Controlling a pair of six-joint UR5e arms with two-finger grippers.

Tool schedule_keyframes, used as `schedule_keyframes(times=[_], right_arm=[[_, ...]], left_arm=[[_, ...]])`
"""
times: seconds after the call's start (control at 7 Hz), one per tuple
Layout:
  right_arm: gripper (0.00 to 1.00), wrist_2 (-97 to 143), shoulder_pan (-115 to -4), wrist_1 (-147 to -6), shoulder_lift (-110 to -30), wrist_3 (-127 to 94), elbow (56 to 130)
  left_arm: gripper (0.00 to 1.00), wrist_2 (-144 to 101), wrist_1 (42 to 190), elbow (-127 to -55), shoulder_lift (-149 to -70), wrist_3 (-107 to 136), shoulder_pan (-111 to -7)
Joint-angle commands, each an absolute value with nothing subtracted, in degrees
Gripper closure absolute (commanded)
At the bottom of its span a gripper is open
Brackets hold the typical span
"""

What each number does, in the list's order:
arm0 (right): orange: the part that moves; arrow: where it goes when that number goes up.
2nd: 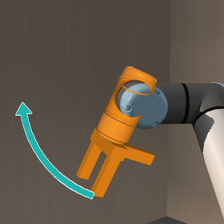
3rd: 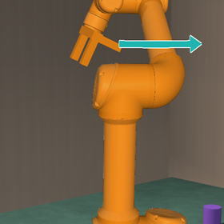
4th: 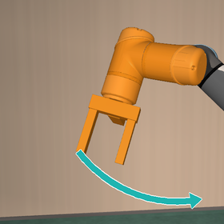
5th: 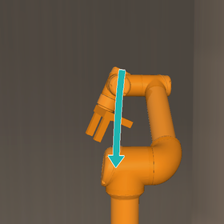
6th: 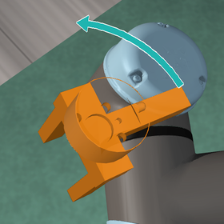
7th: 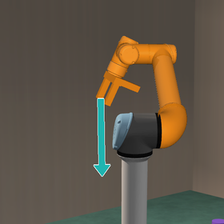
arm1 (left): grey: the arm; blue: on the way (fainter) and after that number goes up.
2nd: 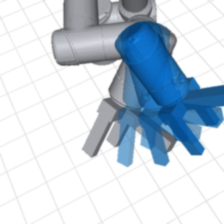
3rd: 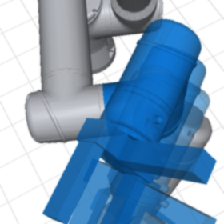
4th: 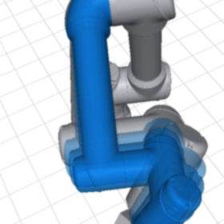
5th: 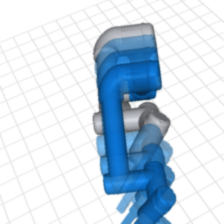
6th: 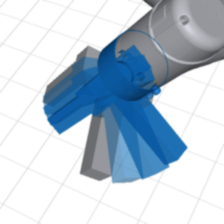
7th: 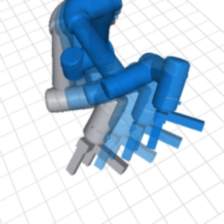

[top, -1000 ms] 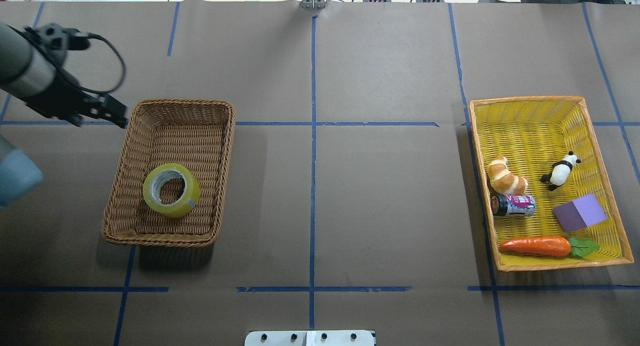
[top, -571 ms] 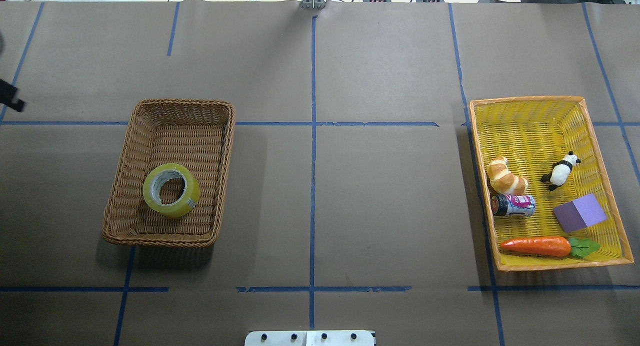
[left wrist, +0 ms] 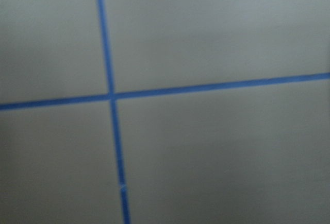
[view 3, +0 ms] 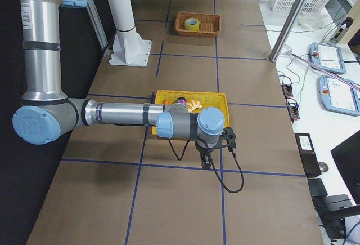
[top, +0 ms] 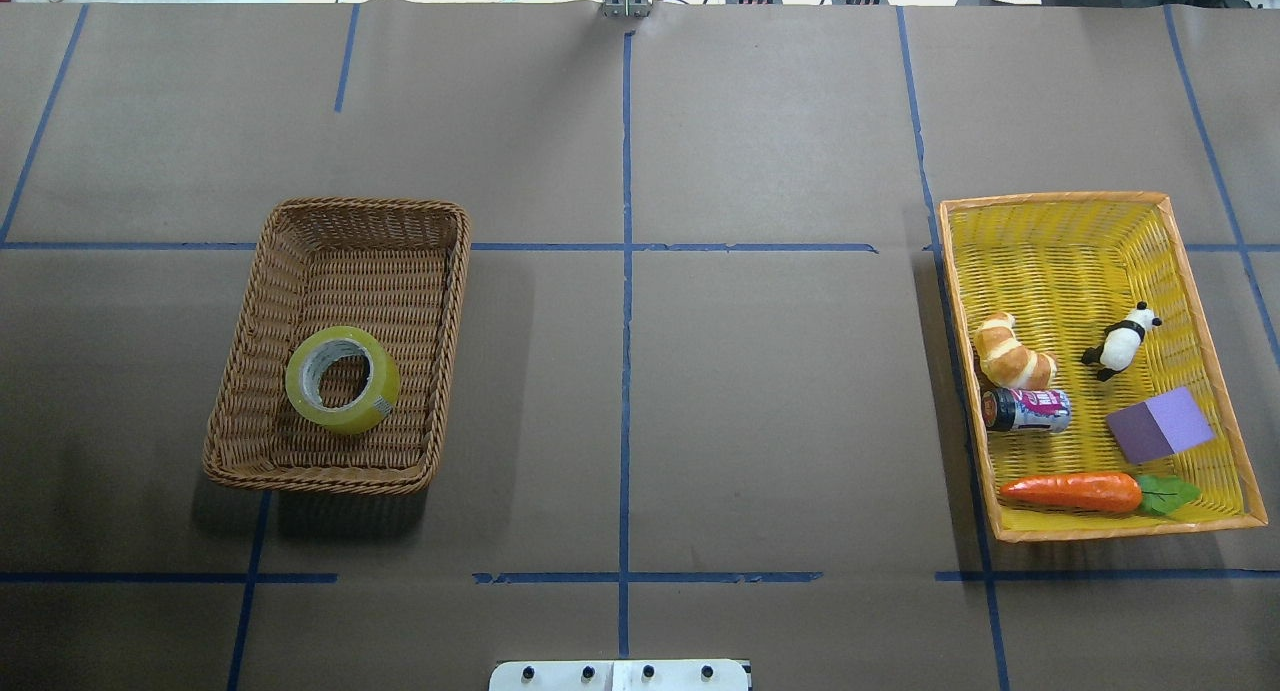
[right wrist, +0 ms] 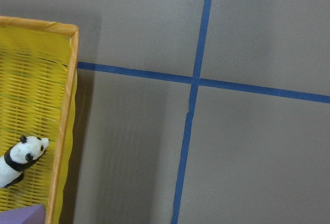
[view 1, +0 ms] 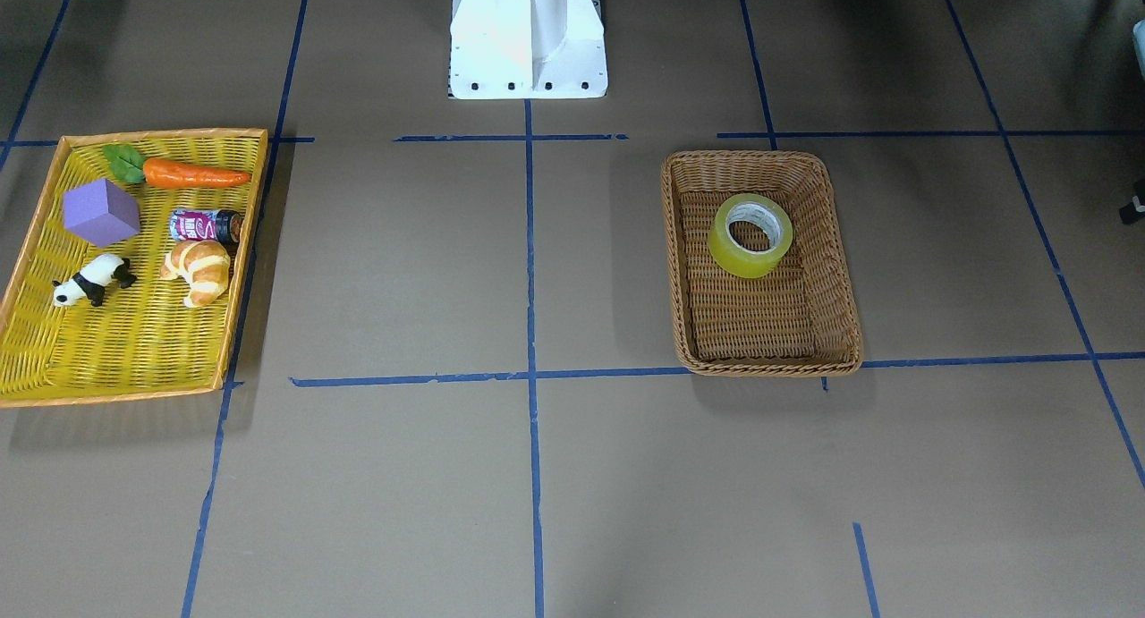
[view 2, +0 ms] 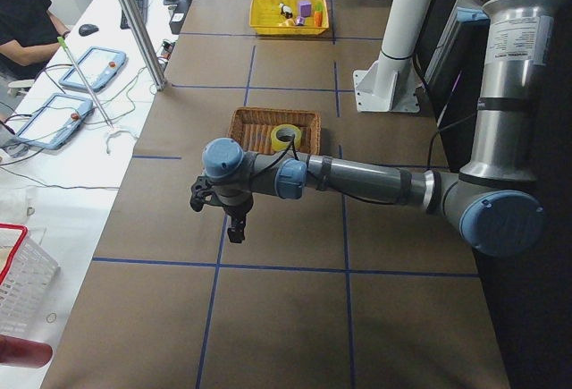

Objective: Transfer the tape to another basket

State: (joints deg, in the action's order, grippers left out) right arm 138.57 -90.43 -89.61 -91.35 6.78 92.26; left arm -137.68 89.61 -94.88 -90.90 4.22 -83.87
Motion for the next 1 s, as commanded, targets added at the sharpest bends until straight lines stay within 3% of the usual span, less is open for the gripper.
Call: schedule_keyframes(times=[0.0,0.86], right_arm=[[0.00,138.4,-90.7,-89.7,-91.2,6.2,92.1],[0.00,138.4,-90.7,-89.6,-91.3,3.7,91.8]], left_arm=[[0.00,-137.3,89.9,-93.6,-89.7,3.0,-85.9],[0.00,-135.6,90.0,-92.3,-85.2,-4.0,-88.0]])
